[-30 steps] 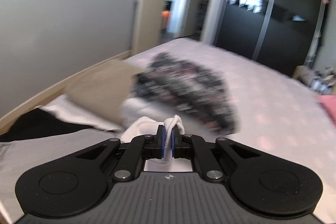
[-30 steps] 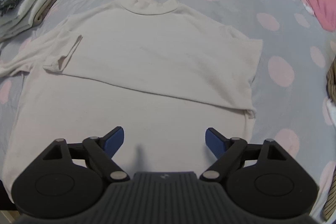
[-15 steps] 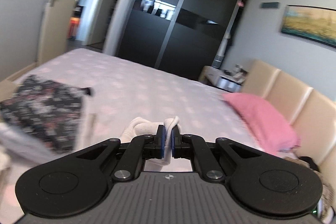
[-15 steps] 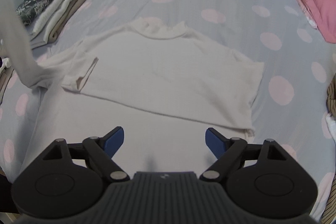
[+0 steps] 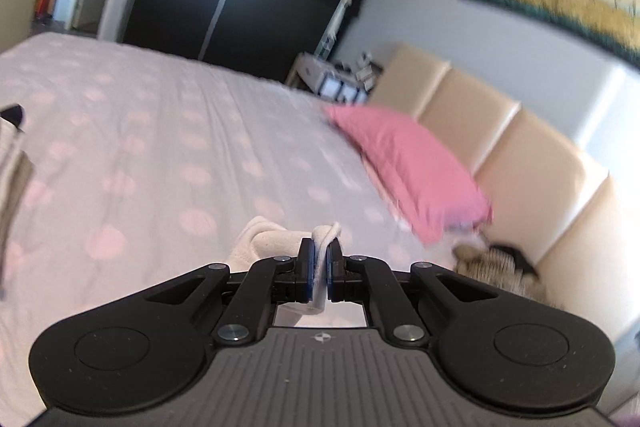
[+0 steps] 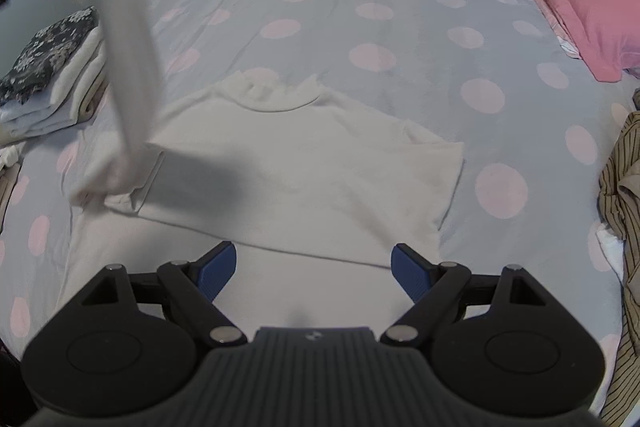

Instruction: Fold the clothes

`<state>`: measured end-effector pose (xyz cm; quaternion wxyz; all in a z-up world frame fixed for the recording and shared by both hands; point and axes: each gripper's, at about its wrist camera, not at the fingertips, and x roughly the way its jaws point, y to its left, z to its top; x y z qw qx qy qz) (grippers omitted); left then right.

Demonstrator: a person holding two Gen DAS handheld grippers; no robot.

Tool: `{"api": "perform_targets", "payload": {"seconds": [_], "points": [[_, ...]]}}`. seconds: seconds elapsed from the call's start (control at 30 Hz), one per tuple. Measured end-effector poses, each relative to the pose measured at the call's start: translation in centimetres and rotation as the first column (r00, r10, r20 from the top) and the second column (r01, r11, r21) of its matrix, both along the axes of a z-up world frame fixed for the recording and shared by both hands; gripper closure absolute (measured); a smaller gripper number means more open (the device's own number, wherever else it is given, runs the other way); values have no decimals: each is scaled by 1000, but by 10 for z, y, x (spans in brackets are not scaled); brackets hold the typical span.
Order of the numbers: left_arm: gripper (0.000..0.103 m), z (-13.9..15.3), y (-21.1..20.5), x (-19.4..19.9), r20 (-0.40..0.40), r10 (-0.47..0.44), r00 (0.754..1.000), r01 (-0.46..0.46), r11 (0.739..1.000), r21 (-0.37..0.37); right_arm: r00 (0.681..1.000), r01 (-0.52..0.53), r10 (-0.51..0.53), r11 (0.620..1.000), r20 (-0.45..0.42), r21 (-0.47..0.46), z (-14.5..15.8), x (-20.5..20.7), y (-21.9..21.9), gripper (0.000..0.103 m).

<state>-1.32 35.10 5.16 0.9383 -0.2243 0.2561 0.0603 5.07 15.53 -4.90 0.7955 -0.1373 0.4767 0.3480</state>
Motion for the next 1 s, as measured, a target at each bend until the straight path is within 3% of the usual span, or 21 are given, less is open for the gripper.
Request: {"api": "perform_targets", "payload": {"seconds": [0.23, 0.3, 0.47, 0.6, 0.73, 1.0], "points": [[96, -58, -30, 32, -206, -115, 972, 124, 992, 31, 999, 41, -41, 998, -3, -42, -9, 17, 1, 17], [84, -67, -36, 32, -239, -142, 961, 153, 988, 28, 999, 44, -44, 998, -5, -53, -11, 20, 3, 17], [72, -71, -42, 21, -256, -170, 952, 191, 980, 58, 999, 49, -49, 997, -8, -55, -15, 24, 10, 17], [66, -70, -24, 7, -274, -125, 954, 163, 979, 120, 999, 34, -35, 999, -34, -21, -20, 26, 14, 19], [66, -81, -1, -11, -334, -54, 941, 126, 972, 198, 993, 48, -45, 999, -113, 22, -28, 29, 23, 29], [62, -120, 32, -39, -454, -16, 891, 124, 970, 208, 978, 45, -28, 996, -208, 76, -42, 22, 61, 29]]}}
